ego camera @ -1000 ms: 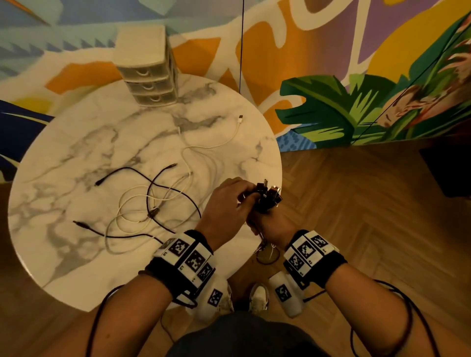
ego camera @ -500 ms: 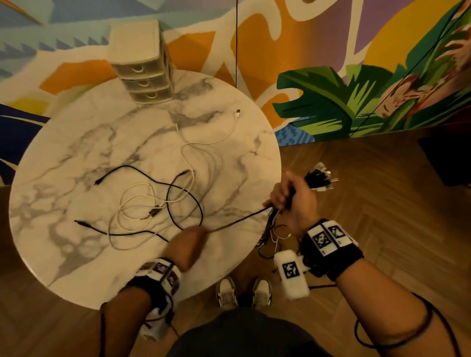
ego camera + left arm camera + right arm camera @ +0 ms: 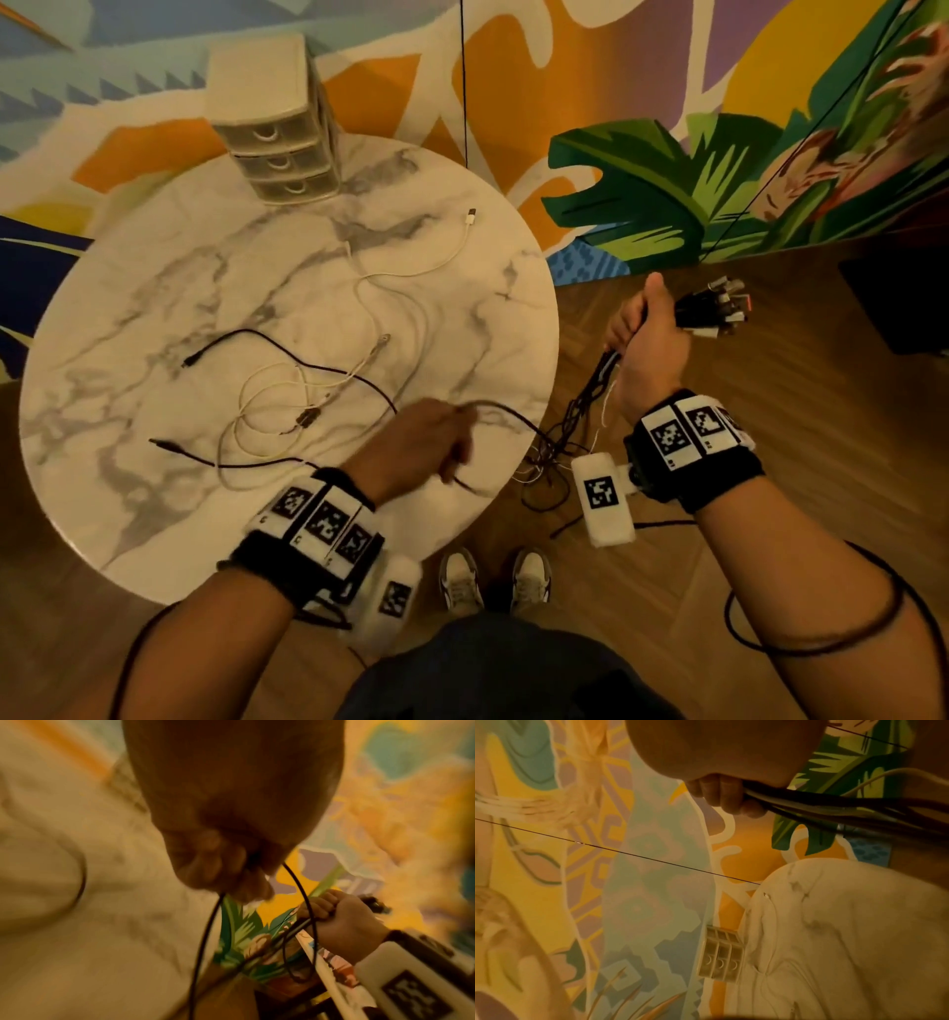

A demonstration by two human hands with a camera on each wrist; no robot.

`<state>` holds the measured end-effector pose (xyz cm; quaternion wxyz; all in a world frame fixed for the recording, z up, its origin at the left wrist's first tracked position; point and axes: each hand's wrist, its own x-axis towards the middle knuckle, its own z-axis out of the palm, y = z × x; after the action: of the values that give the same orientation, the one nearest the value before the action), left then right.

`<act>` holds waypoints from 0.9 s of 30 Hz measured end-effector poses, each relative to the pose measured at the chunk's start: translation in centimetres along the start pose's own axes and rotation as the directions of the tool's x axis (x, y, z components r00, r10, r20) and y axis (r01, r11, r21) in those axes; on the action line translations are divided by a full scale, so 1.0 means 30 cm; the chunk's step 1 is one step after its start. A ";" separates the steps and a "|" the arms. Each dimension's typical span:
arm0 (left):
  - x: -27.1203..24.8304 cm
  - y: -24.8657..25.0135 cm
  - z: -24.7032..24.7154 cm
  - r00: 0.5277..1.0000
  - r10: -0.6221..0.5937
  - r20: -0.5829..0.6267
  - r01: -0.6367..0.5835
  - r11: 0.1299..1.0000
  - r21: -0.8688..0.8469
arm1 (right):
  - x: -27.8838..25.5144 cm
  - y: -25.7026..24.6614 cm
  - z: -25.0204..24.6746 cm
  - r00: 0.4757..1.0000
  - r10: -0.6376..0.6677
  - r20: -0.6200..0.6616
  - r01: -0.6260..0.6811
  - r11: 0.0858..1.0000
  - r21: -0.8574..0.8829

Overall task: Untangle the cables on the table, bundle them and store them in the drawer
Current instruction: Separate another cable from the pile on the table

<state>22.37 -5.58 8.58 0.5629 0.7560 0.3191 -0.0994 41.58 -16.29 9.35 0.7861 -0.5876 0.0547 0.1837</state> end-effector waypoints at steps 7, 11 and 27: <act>0.052 -0.199 0.339 0.804 -0.300 0.513 -0.057 0.820 0.569 | -0.013 -0.053 -0.094 1.000 0.015 -0.016 -0.016 0.998 -0.060; 0.074 -0.076 0.357 0.852 -0.234 0.468 -0.140 0.760 0.635 | -0.038 -0.063 -0.159 0.999 0.034 0.041 -0.028 0.989 -0.149; 0.187 0.500 0.343 0.913 0.406 0.038 -0.370 0.864 -0.342 | -0.069 -0.266 -0.215 0.813 0.055 0.580 0.199 0.909 -0.365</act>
<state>37.78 -15.34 13.97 0.7054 0.6940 0.1412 0.0294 43.32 -24.78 15.24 0.6308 -0.6566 -0.2490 0.3301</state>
